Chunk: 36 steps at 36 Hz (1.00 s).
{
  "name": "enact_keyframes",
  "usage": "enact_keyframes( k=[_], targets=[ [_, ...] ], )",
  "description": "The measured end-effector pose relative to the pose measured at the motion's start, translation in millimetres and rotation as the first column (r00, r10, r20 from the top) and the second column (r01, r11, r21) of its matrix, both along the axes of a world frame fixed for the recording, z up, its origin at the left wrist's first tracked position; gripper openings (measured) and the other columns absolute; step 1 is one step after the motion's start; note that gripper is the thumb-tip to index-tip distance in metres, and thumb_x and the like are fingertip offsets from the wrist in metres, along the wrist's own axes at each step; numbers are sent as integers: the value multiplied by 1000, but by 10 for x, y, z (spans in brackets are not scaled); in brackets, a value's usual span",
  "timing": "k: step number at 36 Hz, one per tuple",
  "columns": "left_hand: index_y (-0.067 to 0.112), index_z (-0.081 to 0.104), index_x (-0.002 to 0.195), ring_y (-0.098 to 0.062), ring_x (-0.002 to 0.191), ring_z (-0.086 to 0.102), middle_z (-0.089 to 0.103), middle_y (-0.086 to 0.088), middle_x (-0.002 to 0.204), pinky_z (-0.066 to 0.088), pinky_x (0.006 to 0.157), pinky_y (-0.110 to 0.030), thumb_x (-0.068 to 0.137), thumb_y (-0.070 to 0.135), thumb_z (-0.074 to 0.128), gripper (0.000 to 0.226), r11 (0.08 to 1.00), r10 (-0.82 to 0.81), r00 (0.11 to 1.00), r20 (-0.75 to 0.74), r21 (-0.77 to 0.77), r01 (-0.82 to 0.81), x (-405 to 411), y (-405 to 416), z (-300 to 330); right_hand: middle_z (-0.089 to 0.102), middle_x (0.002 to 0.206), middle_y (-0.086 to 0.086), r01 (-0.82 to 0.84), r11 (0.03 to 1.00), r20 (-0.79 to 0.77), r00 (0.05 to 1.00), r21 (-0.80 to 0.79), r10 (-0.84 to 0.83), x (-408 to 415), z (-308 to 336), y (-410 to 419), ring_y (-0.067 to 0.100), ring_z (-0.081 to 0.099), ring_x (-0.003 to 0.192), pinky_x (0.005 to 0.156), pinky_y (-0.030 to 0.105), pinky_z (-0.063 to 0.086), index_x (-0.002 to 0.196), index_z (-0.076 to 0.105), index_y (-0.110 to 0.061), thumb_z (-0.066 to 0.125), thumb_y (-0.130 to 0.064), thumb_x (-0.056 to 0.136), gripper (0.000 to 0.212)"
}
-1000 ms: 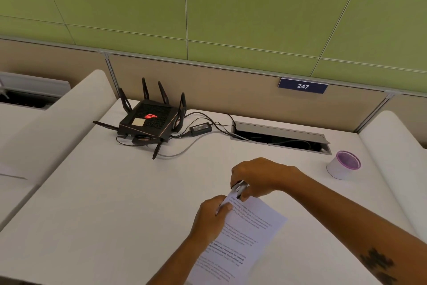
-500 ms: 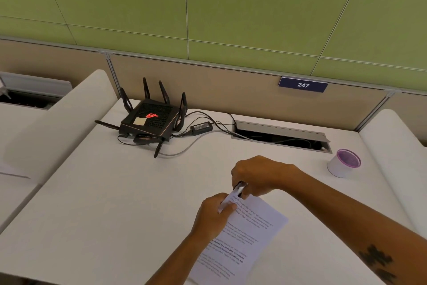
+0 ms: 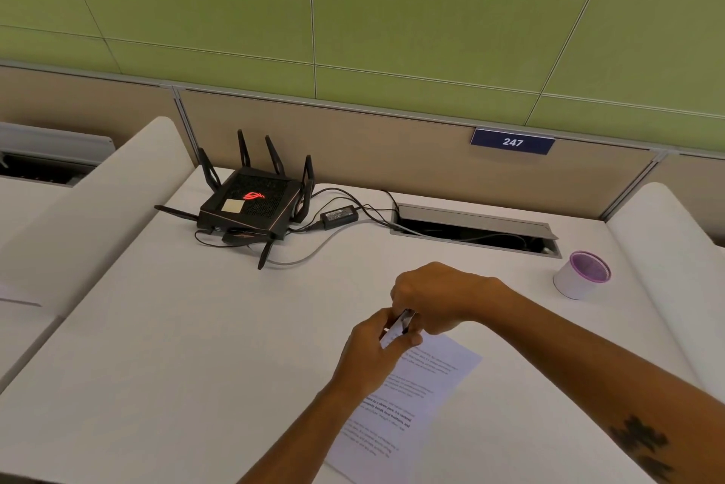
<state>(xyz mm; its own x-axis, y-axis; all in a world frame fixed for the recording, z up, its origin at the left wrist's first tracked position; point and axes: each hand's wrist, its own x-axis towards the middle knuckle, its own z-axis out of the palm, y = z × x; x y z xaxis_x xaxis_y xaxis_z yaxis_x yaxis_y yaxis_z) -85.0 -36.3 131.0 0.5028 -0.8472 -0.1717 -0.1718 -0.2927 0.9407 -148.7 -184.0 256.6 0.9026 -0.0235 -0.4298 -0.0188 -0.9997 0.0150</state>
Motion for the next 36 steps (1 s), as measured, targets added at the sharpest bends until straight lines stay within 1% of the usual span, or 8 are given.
enact_keyframes(
  k=[7, 11, 14, 18, 21, 24, 28, 36],
  targets=[
    [37, 64, 102, -6, 85, 74, 73, 25, 92, 51, 74, -10, 97, 50, 67, 15, 999, 34, 999, -2, -36, -34, -28, -28, -55, 72, 90, 2, -34, 999, 27, 999, -7, 34, 29, 5, -10, 17, 68, 79, 75, 31, 59, 109, 78, -16, 73, -15, 92, 18],
    [37, 65, 102, 0, 88, 73, 74, 25, 90, 53, 72, -10, 97, 52, 67, 17, 998, 43, 999, -21, -44, -44, -42, -48, -71, 73, 89, 1, -39, 999, 25, 999, -5, 39, 49, -5, -34, 17, 68, 78, 73, 30, 56, 109, 78, -17, 74, -16, 92, 18],
    [41, 64, 101, 5, 91, 72, 73, 35, 85, 53, 71, -9, 96, 54, 65, 14, 998, 42, 998, -47, -43, -44, -42, -70, -61, 70, 85, 1, -32, 999, 19, 999, -23, 32, 68, -18, -74, 18, 66, 75, 67, 26, 51, 104, 78, -16, 72, -15, 92, 13],
    [42, 62, 121, -1, 93, 72, 69, 31, 109, 51, 82, -14, 92, 60, 66, 34, 1000, 5, 999, -52, -21, -6, -6, -78, -57, 69, 85, -2, -10, 1000, 12, 1000, -17, 10, 60, -69, -141, 17, 66, 76, 64, 24, 46, 103, 77, -17, 72, -14, 91, 13],
    [35, 58, 141, -4, 102, 70, 67, 24, 122, 55, 79, -12, 96, 55, 67, 50, 1000, -25, 998, -55, 12, 26, 58, -30, -146, 73, 94, -5, 9, 999, 35, 999, 36, -11, 30, -122, -191, 15, 68, 83, 68, 26, 51, 110, 79, -21, 75, -20, 92, 18],
    [34, 64, 130, -11, 95, 78, 77, 14, 120, 64, 76, -22, 99, 54, 64, 37, 999, -31, 998, -47, 41, 33, 98, 50, -273, 73, 101, -10, 24, 997, 31, 999, 77, -26, 1, -182, -254, 14, 68, 90, 75, 33, 59, 114, 77, -26, 76, -28, 92, 22],
    [35, 65, 104, -5, 81, 78, 78, 15, 99, 58, 64, -16, 102, 48, 63, 13, 998, 9, 1000, -25, 59, -7, 94, 125, -313, 70, 112, -12, 34, 988, 24, 999, 150, -38, -24, -230, -287, 12, 65, 98, 81, 34, 57, 122, 71, -28, 78, -38, 90, 34],
    [34, 61, 104, -6, 77, 78, 77, 10, 101, 58, 63, -15, 103, 40, 65, 7, 995, 53, 997, -60, 88, -48, 83, 129, -276, 64, 125, -13, 129, 959, 33, 989, 251, -141, -102, -282, -391, 8, 56, 101, 81, 25, 46, 132, 61, -32, 70, -48, 94, 42]
  ],
)
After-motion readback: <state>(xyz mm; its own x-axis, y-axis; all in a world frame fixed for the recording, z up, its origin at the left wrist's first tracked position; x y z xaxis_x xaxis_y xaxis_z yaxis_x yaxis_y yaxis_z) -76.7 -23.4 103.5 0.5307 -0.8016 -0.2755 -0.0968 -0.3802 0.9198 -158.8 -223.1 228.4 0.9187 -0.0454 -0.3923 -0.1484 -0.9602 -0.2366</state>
